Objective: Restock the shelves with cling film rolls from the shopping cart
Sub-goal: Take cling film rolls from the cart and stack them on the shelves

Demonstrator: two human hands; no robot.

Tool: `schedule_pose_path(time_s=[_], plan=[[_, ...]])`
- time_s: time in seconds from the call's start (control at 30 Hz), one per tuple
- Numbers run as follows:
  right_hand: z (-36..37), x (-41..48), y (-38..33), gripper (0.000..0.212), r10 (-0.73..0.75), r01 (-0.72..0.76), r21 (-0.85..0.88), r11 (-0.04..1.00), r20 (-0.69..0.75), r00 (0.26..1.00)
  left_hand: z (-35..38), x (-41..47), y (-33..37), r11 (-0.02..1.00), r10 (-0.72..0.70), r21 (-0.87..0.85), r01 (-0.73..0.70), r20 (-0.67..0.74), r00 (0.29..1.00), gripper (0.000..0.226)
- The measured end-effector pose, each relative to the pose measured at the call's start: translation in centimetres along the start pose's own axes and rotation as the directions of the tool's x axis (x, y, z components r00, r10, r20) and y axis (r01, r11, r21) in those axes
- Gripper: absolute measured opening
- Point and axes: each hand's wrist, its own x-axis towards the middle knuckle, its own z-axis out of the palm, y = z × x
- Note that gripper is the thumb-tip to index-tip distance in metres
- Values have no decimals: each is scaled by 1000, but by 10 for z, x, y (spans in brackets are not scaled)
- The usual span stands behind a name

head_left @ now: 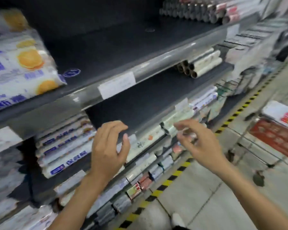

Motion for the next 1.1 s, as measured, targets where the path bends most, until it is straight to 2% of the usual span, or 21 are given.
schedule_pose_path(time_s=[0.07,0.17,0.33,0.43,0.5,0.6,0.7,0.87,1.0,1.1], plan=[[-10,-64,42,24,201,-201,1,980,-47,978,49,-20,25,965,-148,-181,191,227,962,26],[-35,-150,91,18,462,-467,-1,884,-143,875,116,-52,62,855,-243,-276,439,534,809,38],[-91,-252,147,18,713,-730,67,680,-293,637,215,-87,125,804,-160,-242,543,791,590,24],[-132,-292,186,18,779,-803,112,585,-353,519,280,-86,169,816,-62,-253,520,856,513,42],[-162,-308,214,21,798,-829,105,549,-359,484,324,-81,198,839,7,-268,473,876,483,51],[-208,-319,249,26,823,-858,93,505,-354,445,379,-71,239,865,95,-300,402,885,457,53],[-251,-321,276,41,829,-869,93,486,-363,425,421,-57,274,880,137,-314,356,886,443,50],[-304,-306,327,34,847,-891,123,437,-390,361,486,-20,316,876,261,-407,260,851,455,42],[-336,-281,386,18,861,-904,148,401,-399,316,558,13,332,865,337,-460,198,827,450,37],[-361,-252,435,15,864,-908,151,391,-401,306,619,46,344,856,370,-489,166,806,463,35]])
